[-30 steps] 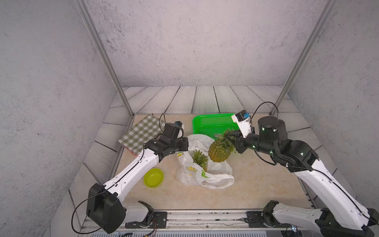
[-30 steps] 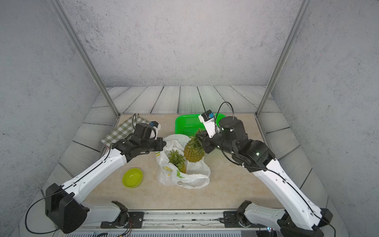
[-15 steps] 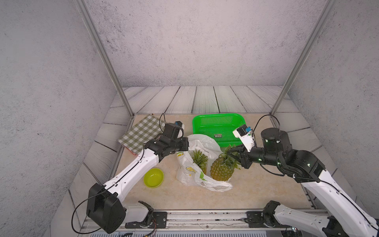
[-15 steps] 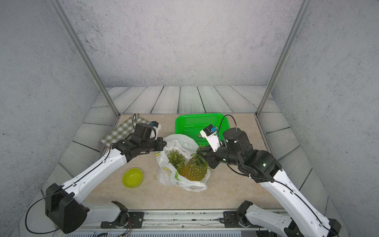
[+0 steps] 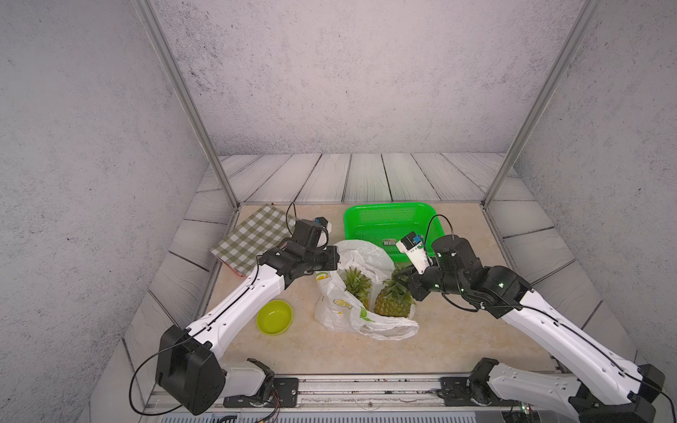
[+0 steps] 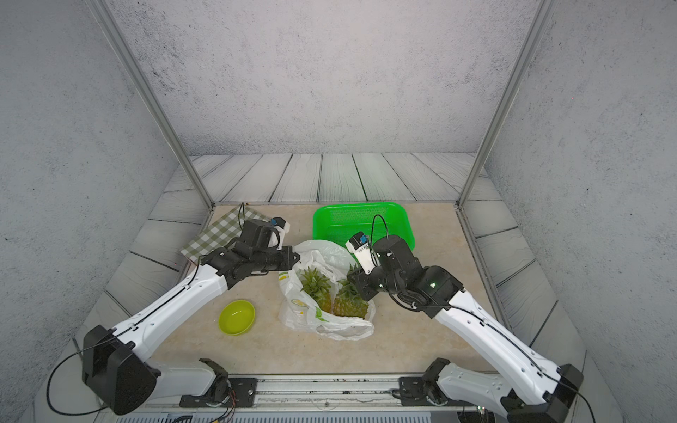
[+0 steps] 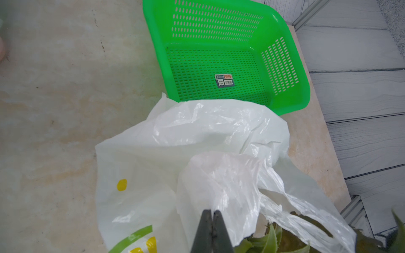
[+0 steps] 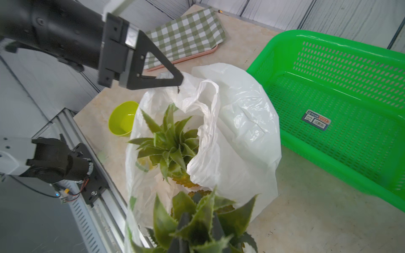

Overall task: Place the pineapple into a plastic bag & tie a knot
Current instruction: Place the pineapple in the plastic bag.

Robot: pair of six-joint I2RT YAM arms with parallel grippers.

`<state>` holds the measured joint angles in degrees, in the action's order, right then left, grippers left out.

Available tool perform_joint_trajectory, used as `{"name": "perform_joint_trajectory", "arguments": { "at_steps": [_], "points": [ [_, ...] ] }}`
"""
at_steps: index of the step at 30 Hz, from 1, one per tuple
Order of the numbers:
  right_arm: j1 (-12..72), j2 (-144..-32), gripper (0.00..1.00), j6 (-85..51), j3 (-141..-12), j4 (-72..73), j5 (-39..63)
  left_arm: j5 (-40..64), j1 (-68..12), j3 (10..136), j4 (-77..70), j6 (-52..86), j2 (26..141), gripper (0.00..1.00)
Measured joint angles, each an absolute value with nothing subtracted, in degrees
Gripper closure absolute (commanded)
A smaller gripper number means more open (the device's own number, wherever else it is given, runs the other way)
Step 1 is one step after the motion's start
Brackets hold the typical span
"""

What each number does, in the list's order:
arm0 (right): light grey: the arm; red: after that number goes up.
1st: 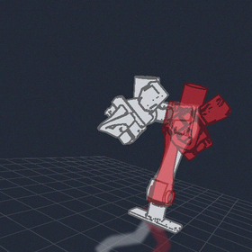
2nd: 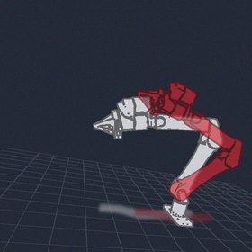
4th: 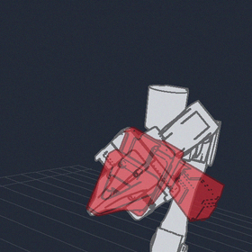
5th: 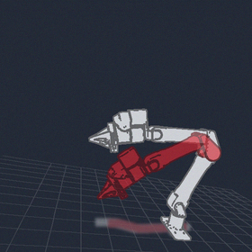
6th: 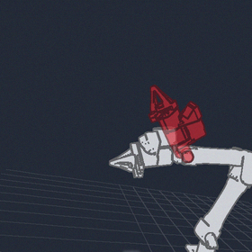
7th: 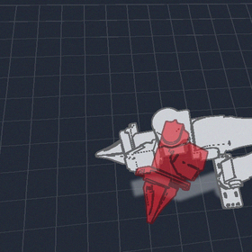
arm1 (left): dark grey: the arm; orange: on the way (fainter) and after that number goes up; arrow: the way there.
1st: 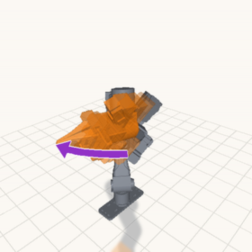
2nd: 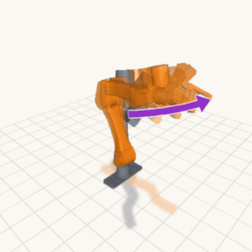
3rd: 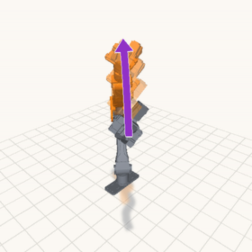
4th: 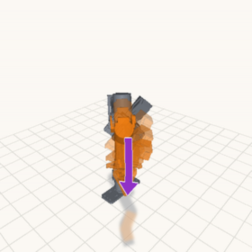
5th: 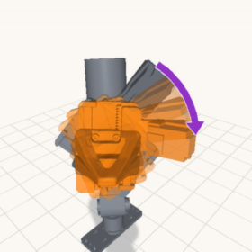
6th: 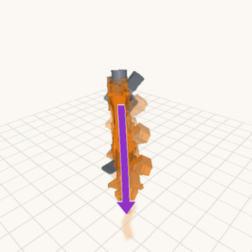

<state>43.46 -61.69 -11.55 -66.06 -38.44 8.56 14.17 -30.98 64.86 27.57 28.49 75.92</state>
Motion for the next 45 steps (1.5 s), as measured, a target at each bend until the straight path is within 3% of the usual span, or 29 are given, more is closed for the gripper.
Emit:
{"name": "perform_joint_trajectory", "arguments": {
  "at_steps": [25, 39, 40, 45],
  "points": [
    [43.5, -74.3, 1.00, -13.0, -68.4, -13.1, -4.7, 15.2, -31.0, 64.8, 29.5, 26.2, 76.1, 1.00],
    [43.4, -79.9, 1.00, -20.4, -71.8, -5.7, 0.8, 10.9, -30.9, 64.3, 31.8, 25.7, 74.0, 1.00],
    [43.4, -80.0, 1.00, -21.5, -71.3, -4.7, 1.5, 10.2, -30.7, 64.3, 32.2, 25.7, 73.9, 0.98],
    [43.9, -81.1, 1.00, -25.3, -68.6, -1.4, 3.4, 7.9, -29.2, 64.3, 34.7, 25.6, 73.3, 0.65]
  ]
}}
